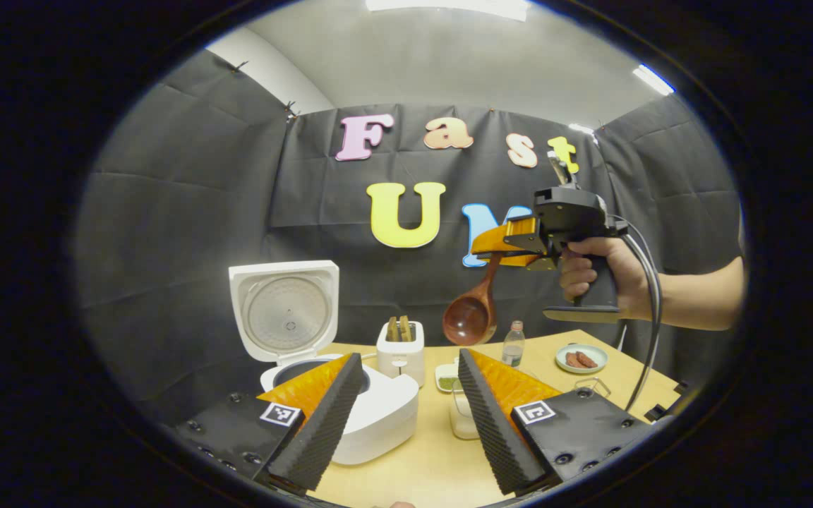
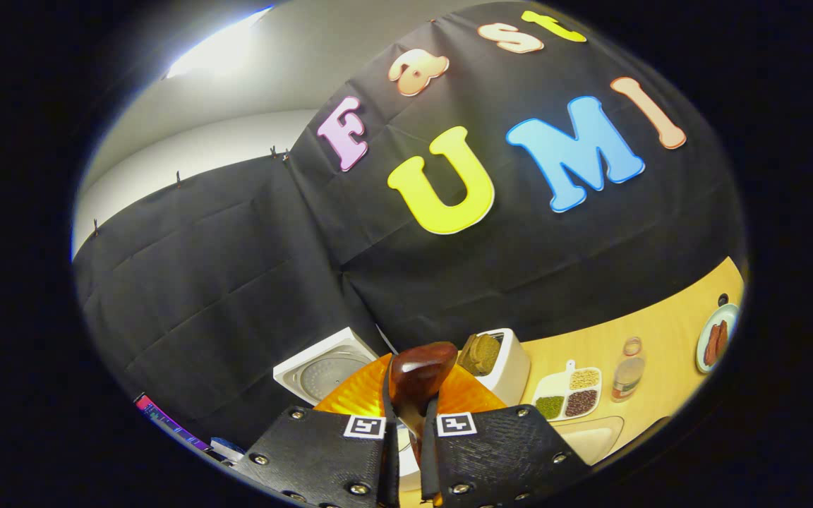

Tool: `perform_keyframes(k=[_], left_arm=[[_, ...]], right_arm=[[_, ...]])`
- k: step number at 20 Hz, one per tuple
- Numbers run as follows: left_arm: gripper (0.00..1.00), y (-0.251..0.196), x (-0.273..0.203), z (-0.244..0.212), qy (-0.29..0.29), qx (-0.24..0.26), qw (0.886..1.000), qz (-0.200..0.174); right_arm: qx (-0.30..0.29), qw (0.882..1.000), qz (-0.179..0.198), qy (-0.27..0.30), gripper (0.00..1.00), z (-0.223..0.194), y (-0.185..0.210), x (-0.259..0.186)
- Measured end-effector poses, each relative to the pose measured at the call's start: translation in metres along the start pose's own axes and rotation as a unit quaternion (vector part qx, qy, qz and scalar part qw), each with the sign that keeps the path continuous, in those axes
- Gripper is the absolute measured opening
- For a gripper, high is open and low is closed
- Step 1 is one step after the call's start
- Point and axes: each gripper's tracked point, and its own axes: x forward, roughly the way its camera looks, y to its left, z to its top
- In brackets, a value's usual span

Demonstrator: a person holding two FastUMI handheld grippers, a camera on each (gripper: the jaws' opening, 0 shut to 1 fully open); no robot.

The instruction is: Close the left gripper, press the button to open the rice cooker; take a wooden spoon from the chopstick holder with the right hand, scoop a spoonful of rice and pour it into the rice cooker, then put the wooden spoon back into the chopstick holder.

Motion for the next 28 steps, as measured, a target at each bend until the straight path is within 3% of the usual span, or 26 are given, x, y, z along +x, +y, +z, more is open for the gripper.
perform_keyframes(k=[8, 16, 22, 28], left_arm=[[0.94, -0.064, 0.009, 0.010, -0.009, 0.022, 1.000, -0.020], [0.94, -0.100, 0.017, 0.026, -0.019, 0.037, 0.999, -0.032], [0.94, -0.121, 0.020, 0.036, -0.024, 0.028, 0.998, -0.043], [0.94, -0.131, 0.019, 0.046, -0.019, 0.040, 0.999, -0.026]], right_arm=[[0.034, 0.998, -0.052, -0.025, 0.12, 0.029, -0.088, -0.075], [0.047, 0.992, -0.103, -0.050, 0.12, 0.047, -0.149, -0.128], [0.034, 0.983, -0.172, -0.051, 0.12, 0.037, -0.208, -0.163], [0.019, 0.977, -0.207, -0.035, 0.12, 0.005, -0.254, -0.180]])
